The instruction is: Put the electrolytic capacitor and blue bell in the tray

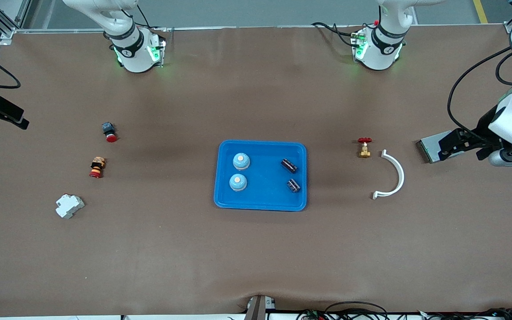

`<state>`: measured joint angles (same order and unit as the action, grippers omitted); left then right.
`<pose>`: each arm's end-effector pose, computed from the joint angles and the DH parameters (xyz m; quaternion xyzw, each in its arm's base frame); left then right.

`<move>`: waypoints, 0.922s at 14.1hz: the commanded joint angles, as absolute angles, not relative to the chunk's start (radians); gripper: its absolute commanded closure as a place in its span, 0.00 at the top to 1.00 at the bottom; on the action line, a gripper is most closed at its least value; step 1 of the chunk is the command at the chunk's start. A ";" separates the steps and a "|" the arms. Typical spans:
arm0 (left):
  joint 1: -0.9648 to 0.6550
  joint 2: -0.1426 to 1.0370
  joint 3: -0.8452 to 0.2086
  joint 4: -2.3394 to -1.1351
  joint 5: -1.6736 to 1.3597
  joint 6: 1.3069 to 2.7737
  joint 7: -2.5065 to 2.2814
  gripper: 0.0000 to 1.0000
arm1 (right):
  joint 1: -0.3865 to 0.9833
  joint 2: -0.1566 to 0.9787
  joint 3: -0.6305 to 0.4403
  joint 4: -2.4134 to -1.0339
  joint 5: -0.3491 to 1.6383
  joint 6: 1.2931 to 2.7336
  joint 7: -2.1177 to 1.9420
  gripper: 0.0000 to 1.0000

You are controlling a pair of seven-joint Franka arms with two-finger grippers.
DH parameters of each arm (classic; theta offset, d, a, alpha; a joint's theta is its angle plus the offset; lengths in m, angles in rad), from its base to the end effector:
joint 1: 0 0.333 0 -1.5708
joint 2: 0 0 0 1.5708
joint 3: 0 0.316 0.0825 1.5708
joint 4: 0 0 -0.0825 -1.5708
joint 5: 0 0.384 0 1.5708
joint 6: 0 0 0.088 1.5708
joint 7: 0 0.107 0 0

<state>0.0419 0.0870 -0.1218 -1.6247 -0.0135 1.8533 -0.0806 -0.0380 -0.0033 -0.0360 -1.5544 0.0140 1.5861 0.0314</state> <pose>0.6017 -0.0464 0.5753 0.9974 0.0024 0.0699 0.0175 0.5540 -0.0396 0.6355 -0.9984 0.0527 -0.0176 0.0067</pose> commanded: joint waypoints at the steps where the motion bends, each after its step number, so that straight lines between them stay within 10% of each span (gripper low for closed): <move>1: 0.043 0.097 -0.126 -1.605 -0.020 1.847 -0.089 1.00 | -0.041 -0.037 -0.028 -1.585 0.023 1.592 0.046 1.00; 13: 0.054 0.089 -0.126 -1.589 -0.018 1.794 -0.084 1.00 | -0.041 -0.035 -0.025 -1.585 0.023 1.598 0.046 1.00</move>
<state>0.0440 0.1040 -0.1218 -1.6168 -0.0135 1.8457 -0.0806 -0.0374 -0.0037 -0.0310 -1.5545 0.0149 1.5865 0.0314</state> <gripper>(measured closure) 0.000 0.000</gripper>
